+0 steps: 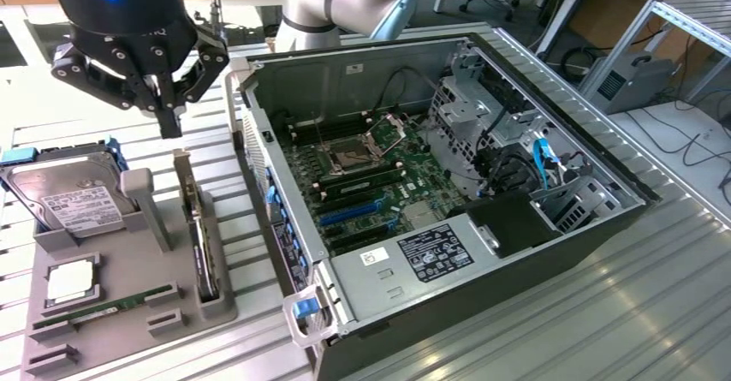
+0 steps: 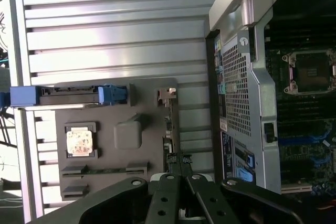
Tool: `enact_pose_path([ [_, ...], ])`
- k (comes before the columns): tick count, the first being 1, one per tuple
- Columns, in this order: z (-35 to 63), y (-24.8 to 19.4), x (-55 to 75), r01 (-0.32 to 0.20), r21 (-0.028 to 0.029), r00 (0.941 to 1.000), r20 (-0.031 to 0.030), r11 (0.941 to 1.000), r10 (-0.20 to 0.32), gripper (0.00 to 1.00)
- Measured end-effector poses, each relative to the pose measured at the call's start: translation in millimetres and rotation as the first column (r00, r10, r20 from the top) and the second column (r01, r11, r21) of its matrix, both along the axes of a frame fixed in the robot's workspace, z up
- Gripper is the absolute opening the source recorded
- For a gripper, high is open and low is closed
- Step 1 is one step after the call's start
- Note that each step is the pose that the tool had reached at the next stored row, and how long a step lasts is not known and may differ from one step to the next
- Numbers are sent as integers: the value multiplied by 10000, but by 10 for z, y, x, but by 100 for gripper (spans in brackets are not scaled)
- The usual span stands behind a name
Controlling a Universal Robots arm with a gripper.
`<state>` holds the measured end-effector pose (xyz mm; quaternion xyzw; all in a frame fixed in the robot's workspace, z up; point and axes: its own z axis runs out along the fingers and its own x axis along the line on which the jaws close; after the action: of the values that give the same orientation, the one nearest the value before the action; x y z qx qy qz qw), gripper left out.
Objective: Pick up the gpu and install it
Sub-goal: 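Reach for the gpu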
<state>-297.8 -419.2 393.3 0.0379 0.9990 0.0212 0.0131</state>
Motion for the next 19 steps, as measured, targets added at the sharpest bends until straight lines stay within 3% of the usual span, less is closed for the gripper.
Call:
enact_pose_path([
  [17,0,-133,0,1,0,10000,0,10000,-1,11],
  [19,0,-163,0,0,1,10000,0,10000,0,11],
])
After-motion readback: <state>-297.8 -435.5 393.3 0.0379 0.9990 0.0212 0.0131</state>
